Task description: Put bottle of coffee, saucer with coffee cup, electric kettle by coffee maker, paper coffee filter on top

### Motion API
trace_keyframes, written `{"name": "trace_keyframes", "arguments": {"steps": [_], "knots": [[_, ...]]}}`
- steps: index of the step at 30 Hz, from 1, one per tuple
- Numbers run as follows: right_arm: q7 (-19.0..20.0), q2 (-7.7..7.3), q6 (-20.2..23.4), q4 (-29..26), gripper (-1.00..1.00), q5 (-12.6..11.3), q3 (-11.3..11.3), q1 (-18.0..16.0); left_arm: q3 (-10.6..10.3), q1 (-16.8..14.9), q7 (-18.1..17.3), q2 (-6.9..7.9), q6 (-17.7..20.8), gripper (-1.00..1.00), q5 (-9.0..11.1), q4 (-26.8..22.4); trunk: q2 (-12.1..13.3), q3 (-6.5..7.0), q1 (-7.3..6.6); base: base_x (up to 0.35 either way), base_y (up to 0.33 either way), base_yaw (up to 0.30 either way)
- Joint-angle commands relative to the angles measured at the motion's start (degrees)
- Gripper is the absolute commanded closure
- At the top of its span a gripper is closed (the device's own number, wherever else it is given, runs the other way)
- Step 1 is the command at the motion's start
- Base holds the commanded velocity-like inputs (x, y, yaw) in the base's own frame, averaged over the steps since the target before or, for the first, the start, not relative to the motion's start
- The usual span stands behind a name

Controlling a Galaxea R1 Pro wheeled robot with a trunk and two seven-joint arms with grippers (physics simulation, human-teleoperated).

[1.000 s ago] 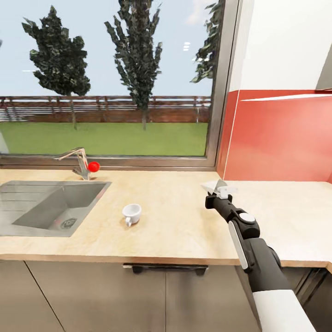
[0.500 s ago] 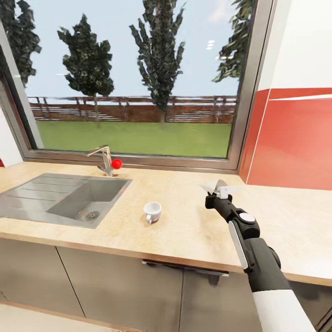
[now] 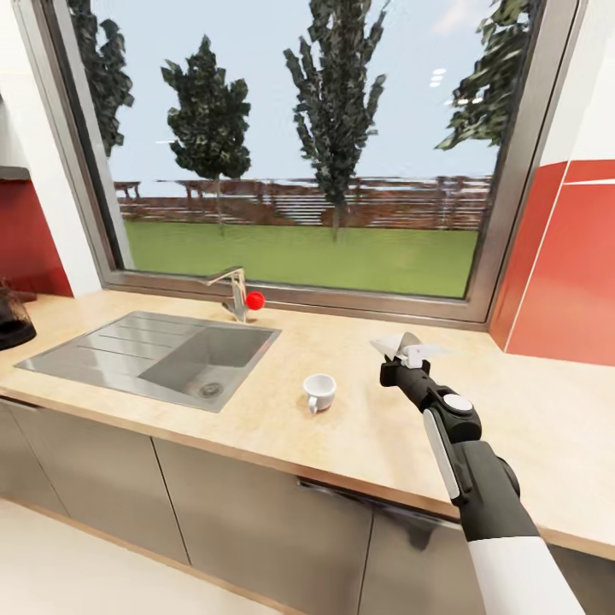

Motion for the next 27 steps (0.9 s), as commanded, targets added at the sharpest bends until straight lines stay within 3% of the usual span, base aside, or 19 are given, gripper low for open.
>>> {"name": "trace_keyframes", "arguments": {"steps": [1, 14, 19, 22, 27], "knots": [[0.2, 0.02, 0.3, -0.1, 1.00, -0.2, 0.0, 0.0, 0.3, 0.0, 0.0, -0.05, 0.0, -1.00, 0.0, -0.1, 0.0, -0.05, 0.00, 0.000, 0.000, 0.272], [0.2, 0.08, 0.4, -2.2, 1.00, 0.0, 0.1, -0.1, 0.3, 0.0, 0.0, 0.02, 0.0, -1.00, 0.0, -0.1, 0.0, -0.05, 0.00, 0.000, 0.000, 0.260], [0.2, 0.10, 0.9, -4.0, 1.00, 0.0, 0.1, -0.1, 0.4, 0.0, 0.0, 0.04, -0.1, -1.00, 0.0, -0.1, 0.0, -0.05, 0.00, 0.000, 0.147, 0.031], [0.2, 0.14, 4.3, -5.2, 1.00, 0.0, 0.1, -0.1, 0.4, 0.0, 0.0, 0.04, -0.1, -1.00, 0.0, -0.1, 0.0, -0.05, 0.00, 0.000, 0.266, 0.006], [0.2, 0.18, 5.3, -5.6, 1.00, 0.0, 0.1, -0.1, 0.4, 0.0, 0.0, 0.04, -0.1, -1.00, 0.0, -0.1, 0.0, -0.05, 0.00, 0.000, 0.201, 0.081]]}}
